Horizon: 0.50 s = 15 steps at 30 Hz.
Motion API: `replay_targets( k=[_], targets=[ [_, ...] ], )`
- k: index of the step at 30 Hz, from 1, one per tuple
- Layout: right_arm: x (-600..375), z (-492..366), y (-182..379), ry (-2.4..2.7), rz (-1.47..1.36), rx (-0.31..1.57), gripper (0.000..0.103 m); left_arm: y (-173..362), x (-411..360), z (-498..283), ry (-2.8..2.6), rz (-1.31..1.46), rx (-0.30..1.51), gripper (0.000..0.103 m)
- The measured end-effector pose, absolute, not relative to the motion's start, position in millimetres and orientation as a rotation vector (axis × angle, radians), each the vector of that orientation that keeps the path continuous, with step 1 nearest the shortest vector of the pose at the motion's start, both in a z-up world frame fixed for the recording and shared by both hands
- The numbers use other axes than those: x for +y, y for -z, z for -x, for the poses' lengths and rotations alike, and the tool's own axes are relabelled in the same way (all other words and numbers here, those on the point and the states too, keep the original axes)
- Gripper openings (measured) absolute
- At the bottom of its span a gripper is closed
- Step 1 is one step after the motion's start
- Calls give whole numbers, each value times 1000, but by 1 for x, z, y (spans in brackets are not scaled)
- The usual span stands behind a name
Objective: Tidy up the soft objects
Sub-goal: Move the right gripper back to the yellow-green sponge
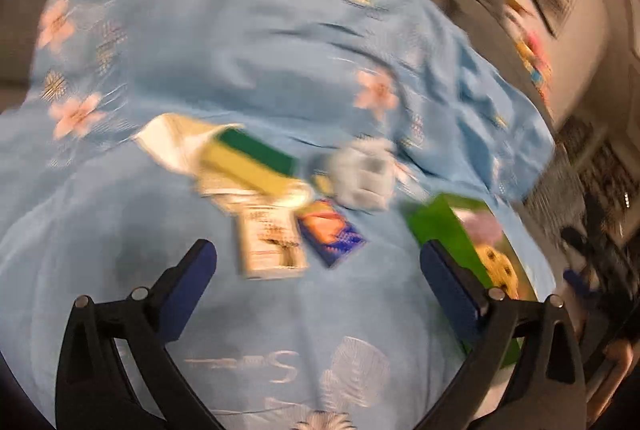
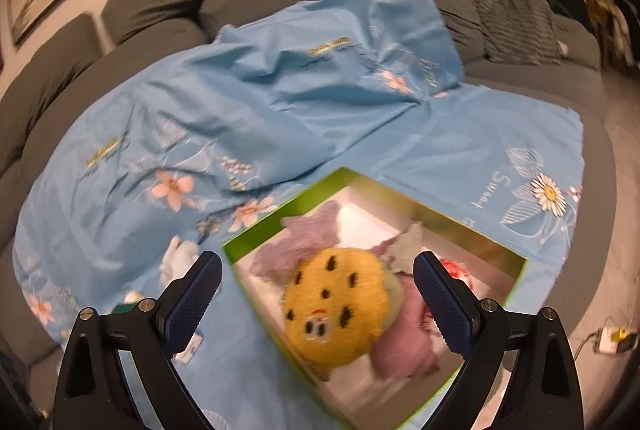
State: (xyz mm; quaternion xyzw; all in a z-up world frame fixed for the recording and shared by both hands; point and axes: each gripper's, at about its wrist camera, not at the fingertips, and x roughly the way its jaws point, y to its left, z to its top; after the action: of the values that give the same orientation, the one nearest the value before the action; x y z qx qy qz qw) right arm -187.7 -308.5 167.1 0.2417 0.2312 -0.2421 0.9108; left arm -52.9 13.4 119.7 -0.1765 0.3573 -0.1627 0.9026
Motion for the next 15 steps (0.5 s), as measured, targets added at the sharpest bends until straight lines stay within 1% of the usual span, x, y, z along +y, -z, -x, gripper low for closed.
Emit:
replay_targets(
  k=[3, 5, 6, 10, 15],
  targets=[
    [-289, 177, -168, 449, -481, 489, 98, -113, 38, 50, 202, 390, 736, 102],
    [-275, 168, -167, 386, -477, 500, 103, -108, 51, 43, 140, 389, 782, 101],
    [-268, 164, -167, 350, -472, 503, 103, -106, 57, 40, 118, 387, 802, 101],
    [-239, 136, -164, 213, -444, 542, 103, -105, 77, 38, -12, 363, 791, 102],
    [-198, 76, -156, 56, -425, 646, 103, -102, 94, 34, -84, 350, 801, 101]
  ],
)
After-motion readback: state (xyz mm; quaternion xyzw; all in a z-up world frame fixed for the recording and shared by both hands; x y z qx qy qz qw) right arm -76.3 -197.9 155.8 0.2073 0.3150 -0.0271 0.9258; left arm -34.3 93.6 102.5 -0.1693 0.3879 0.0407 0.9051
